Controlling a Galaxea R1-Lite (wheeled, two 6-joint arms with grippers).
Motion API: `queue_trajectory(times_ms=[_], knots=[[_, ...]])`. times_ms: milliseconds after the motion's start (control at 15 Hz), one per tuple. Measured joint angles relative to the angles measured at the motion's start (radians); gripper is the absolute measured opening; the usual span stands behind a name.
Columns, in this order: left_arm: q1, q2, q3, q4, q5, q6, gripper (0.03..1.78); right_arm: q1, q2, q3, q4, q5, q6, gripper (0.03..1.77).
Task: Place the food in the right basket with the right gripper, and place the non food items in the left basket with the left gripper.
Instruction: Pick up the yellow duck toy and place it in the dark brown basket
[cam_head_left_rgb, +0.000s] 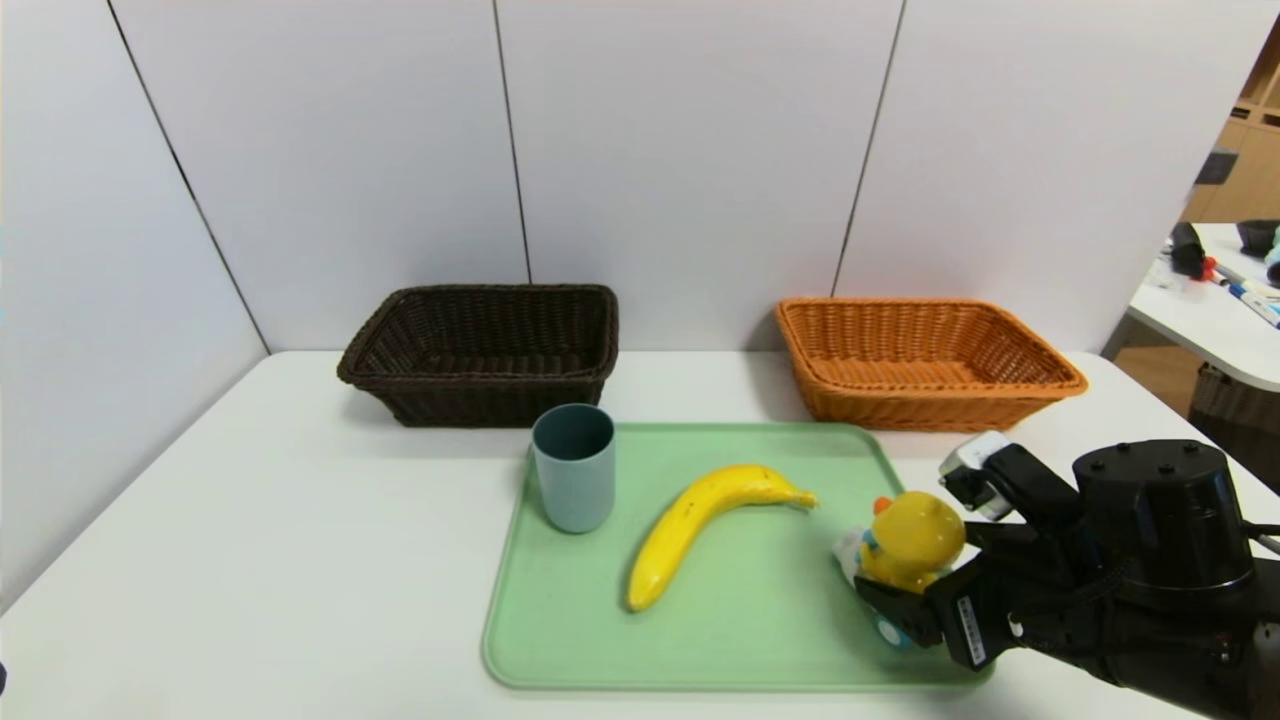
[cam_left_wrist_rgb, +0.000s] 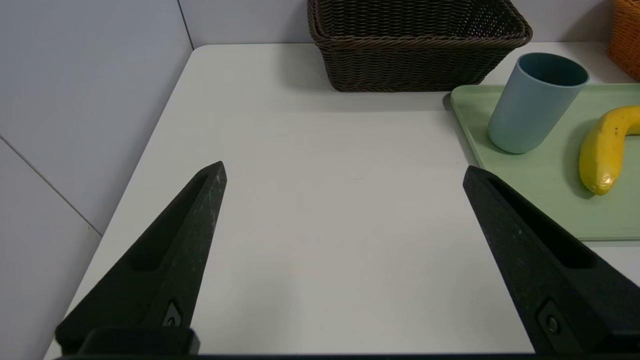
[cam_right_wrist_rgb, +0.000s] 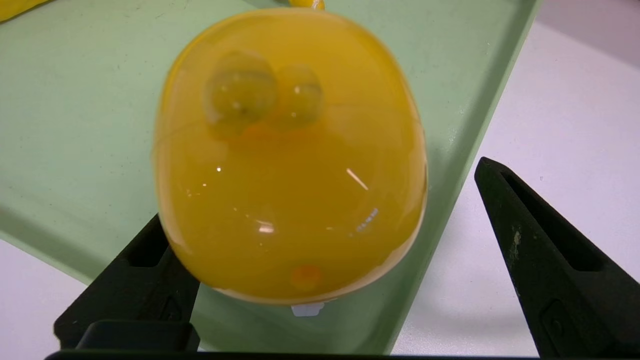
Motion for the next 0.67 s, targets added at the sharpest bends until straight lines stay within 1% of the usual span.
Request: queue_trajectory(times_ms=[667], knots=[[-0.001,-0.001,0.005,0.0,0.0,0.0,1.69,0.002,0.003,-0.001,0.0,0.007,0.001,1.7]])
